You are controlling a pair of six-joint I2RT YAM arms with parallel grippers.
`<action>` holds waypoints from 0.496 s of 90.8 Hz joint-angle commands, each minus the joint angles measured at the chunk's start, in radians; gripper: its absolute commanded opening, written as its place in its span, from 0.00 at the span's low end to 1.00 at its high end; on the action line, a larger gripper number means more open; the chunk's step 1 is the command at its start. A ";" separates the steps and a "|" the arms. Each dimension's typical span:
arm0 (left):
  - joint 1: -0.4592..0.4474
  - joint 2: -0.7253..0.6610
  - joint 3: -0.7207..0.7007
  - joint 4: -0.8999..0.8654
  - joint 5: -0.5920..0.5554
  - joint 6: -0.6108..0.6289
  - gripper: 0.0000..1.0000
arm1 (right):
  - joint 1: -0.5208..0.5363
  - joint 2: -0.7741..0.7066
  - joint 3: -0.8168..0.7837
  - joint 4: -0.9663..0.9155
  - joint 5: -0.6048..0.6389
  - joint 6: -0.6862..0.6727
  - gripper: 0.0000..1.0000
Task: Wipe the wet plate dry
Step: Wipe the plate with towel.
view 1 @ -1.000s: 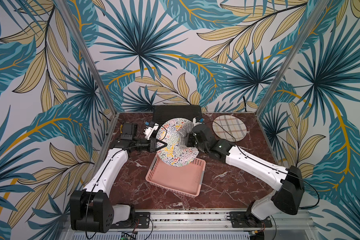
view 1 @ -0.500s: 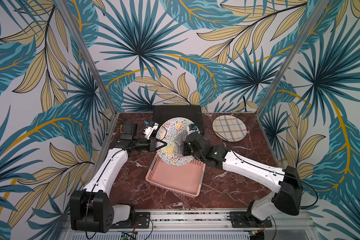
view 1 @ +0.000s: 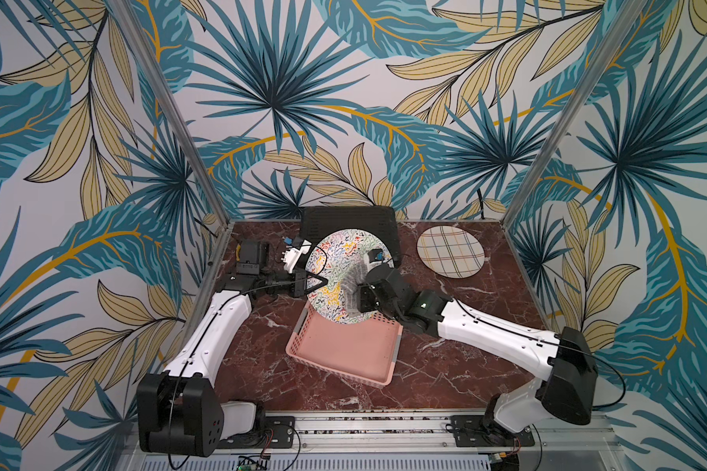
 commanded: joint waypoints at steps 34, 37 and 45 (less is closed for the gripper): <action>-0.008 -0.034 0.023 0.059 0.150 0.002 0.00 | 0.096 0.041 -0.051 0.109 -0.058 -0.057 0.00; -0.008 -0.034 0.024 0.058 0.149 0.002 0.00 | 0.119 0.068 -0.020 0.110 -0.066 -0.064 0.00; -0.008 -0.037 0.021 0.057 0.151 0.004 0.00 | 0.158 0.150 0.084 0.110 -0.084 -0.083 0.00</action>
